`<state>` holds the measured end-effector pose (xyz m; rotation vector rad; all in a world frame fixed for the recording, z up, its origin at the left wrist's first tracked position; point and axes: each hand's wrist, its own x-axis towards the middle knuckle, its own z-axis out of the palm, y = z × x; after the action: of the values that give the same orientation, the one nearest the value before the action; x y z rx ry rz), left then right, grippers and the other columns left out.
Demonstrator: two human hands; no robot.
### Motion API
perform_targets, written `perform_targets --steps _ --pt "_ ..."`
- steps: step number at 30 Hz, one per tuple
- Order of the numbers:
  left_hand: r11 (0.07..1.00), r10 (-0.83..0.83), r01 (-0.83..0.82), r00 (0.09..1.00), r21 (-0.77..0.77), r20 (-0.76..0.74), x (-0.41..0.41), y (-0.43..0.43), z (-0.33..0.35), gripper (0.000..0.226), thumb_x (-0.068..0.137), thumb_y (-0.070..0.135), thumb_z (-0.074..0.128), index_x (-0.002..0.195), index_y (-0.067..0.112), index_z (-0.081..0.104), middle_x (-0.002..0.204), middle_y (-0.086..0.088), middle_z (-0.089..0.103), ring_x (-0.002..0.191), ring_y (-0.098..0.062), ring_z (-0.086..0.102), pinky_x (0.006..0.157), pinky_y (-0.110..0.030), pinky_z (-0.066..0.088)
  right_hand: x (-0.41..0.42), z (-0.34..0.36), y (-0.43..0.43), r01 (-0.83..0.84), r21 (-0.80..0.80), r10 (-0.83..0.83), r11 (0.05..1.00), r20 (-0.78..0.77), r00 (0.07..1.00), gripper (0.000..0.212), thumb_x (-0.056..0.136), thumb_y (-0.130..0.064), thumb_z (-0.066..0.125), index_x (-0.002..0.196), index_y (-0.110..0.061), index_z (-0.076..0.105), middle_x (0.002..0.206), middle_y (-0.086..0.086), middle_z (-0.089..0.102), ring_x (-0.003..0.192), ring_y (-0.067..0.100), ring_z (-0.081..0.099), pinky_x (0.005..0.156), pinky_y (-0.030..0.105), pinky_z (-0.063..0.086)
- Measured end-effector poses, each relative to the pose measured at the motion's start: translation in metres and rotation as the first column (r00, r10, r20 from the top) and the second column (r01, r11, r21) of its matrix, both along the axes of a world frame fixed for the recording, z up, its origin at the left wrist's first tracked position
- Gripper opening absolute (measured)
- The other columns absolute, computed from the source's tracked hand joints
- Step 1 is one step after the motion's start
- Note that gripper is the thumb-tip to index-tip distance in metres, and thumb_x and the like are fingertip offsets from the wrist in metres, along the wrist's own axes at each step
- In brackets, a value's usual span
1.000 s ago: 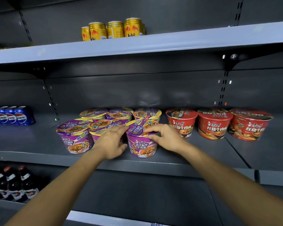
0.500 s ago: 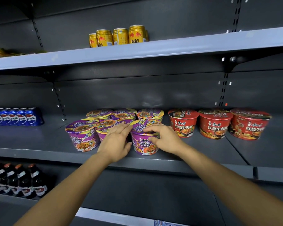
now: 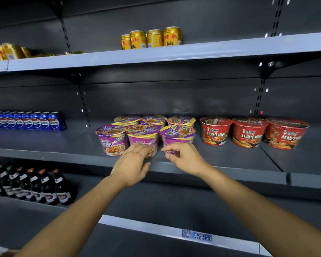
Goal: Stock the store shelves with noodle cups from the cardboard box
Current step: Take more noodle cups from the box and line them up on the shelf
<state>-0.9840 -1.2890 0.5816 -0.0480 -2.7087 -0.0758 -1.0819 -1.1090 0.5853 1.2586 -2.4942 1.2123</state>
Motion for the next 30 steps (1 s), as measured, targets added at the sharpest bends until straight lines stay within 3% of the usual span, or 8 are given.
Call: perform_targets --steps 4,9,15,19,21,25,30 --pt "0.999 -0.011 0.009 1.0 0.04 0.03 0.019 -0.002 -0.017 0.054 0.09 0.026 0.055 0.142 0.016 0.04 0.142 -0.003 0.046 0.134 -0.022 0.035 0.113 -0.034 0.026 0.024 -0.018 -0.003 -0.011 0.015 0.01 1.0 0.065 0.998 0.024 0.089 -0.015 0.063 0.111 -0.019 0.07 0.104 -0.01 0.066 0.097 0.002 0.057 0.087 0.014 0.042" --pt "0.997 -0.013 0.003 0.993 0.076 0.12 0.044 -0.002 -0.054 0.053 0.093 0.027 0.053 0.142 0.015 0.039 0.145 -0.003 0.043 0.135 -0.02 0.033 0.114 -0.031 0.026 0.052 -0.058 -0.005 -0.041 0.099 0.02 0.994 0.209 0.978 0.025 0.089 -0.014 0.062 0.112 -0.018 0.07 0.103 -0.008 0.068 0.091 0.0 0.061 0.075 -0.004 0.037" --pt "0.985 0.024 -0.074 0.954 0.158 0.299 0.076 -0.009 -0.108 0.053 0.095 0.031 0.05 0.145 0.018 0.036 0.147 -0.004 0.04 0.136 -0.021 0.033 0.11 -0.028 0.026 0.074 -0.12 -0.014 -0.097 0.199 0.022 0.975 0.348 0.937 0.022 0.088 -0.012 0.063 0.109 -0.015 0.071 0.106 -0.006 0.069 0.093 0.001 0.061 0.082 0.002 0.041" --pt "0.968 0.075 -0.165 0.908 0.188 0.411 0.087 -0.02 -0.151 0.048 0.094 0.032 0.05 0.14 0.019 0.043 0.142 -0.004 0.046 0.132 -0.023 0.039 0.108 -0.03 0.033 0.08 -0.17 -0.025 -0.176 0.21 0.036 0.962 0.54 0.841 0.023 0.089 -0.008 0.06 0.109 -0.015 0.069 0.109 0.002 0.07 0.098 0.011 0.065 0.094 0.025 0.049" --pt "0.95 0.09 -0.209 0.893 0.23 0.44 0.093 -0.023 -0.172 0.044 0.094 0.029 0.051 0.136 0.019 0.047 0.138 -0.004 0.05 0.128 -0.023 0.044 0.104 -0.029 0.036 0.08 -0.196 -0.03 -0.198 0.263 0.016 0.944 0.563 0.826 0.022 0.089 -0.013 0.06 0.107 -0.021 0.07 0.105 -0.005 0.07 0.099 0.01 0.065 0.09 0.023 0.05" --pt "0.918 0.116 -0.3 0.827 0.257 0.55 0.106 -0.026 -0.22 0.05 0.095 0.031 0.049 0.143 0.022 0.039 0.146 -0.003 0.042 0.13 -0.023 0.042 0.106 -0.029 0.036 0.083 -0.246 -0.037 -0.247 0.304 0.001 0.92 0.63 0.776 0.024 0.09 -0.01 0.061 0.113 -0.014 0.068 0.108 -0.002 0.069 0.101 0.008 0.064 0.082 0.011 0.046" --pt "0.863 0.17 -0.428 0.747 0.268 0.643 0.121 -0.03 -0.293 0.052 0.093 0.035 0.05 0.143 0.023 0.039 0.147 -0.002 0.041 0.131 -0.021 0.043 0.106 -0.028 0.036 0.093 -0.317 -0.035 -0.274 0.376 -0.057 0.885 0.673 0.738 0.031 0.089 -0.003 0.061 0.12 -0.003 0.063 0.12 0.008 0.064 0.11 0.016 0.06 0.09 0.014 0.042"
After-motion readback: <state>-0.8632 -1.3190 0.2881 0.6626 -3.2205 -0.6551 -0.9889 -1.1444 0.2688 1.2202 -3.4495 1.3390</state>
